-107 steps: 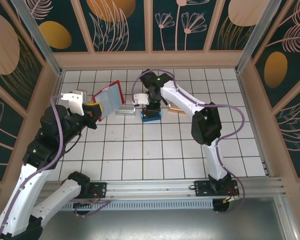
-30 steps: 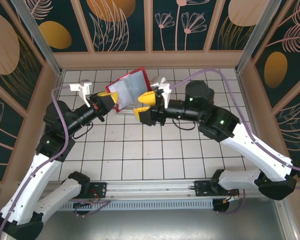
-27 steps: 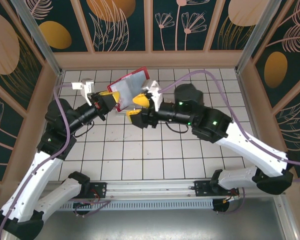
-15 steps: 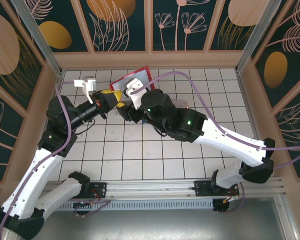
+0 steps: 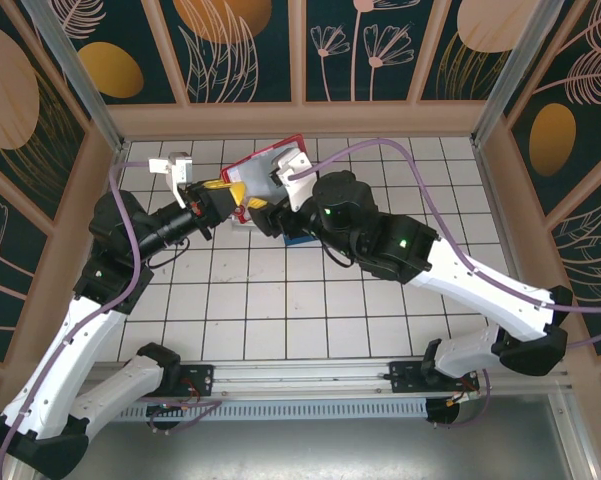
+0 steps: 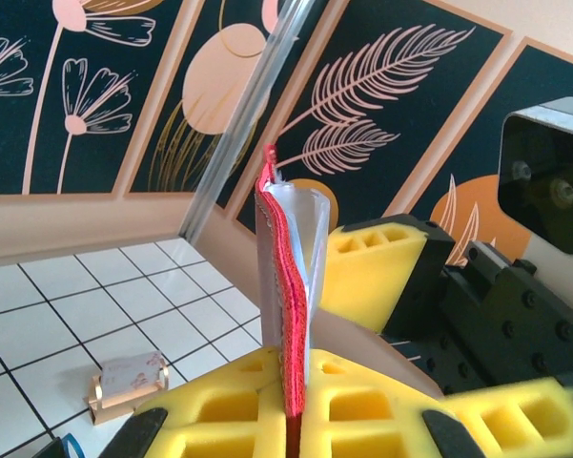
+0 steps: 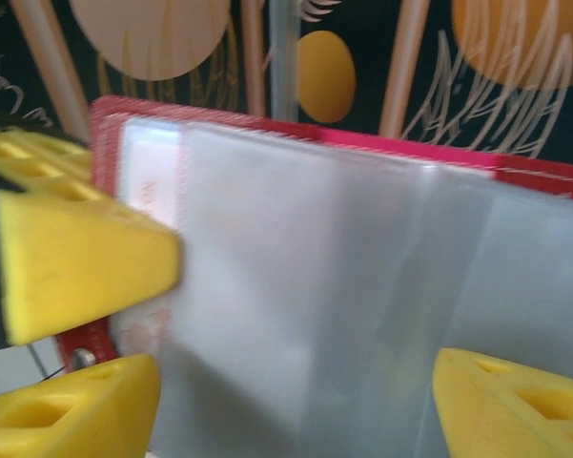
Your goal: Take the credit cards out of the card holder
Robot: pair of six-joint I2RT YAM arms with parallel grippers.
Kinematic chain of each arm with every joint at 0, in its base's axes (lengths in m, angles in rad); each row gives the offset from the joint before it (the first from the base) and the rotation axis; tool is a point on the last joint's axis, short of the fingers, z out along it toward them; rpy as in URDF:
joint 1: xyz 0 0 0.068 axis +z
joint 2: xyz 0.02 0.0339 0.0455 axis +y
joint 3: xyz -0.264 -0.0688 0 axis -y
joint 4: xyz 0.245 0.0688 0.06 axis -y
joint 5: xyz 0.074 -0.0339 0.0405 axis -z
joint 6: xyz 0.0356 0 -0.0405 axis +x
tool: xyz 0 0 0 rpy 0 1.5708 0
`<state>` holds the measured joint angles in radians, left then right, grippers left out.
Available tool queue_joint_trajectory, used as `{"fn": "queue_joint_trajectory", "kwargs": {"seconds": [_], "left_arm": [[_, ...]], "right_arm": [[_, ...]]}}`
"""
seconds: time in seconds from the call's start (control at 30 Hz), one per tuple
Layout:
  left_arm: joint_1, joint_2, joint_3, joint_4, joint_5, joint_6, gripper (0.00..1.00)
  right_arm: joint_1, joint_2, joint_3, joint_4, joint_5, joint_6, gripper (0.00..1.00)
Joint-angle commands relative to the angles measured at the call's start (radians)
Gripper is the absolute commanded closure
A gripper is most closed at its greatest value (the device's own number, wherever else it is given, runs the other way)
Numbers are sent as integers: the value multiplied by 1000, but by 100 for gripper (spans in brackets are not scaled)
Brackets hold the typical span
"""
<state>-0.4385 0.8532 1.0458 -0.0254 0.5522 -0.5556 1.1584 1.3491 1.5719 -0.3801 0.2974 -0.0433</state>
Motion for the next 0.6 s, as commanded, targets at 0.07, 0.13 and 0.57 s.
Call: {"fn": "queue_joint_trajectory", "kwargs": {"seconds": [0.07,0.13,0.57], "left_arm": [[-3,1,36,58,31,-3,100],[-3,0,36,59,35,-4,100],[-2,-10,36,42,41,9,100]], "right_arm": [[1,22,26,15,-77,6,23],[-3,27,24,6,0,13,22],[-69,-23,15,-99,372,127,23]]}}
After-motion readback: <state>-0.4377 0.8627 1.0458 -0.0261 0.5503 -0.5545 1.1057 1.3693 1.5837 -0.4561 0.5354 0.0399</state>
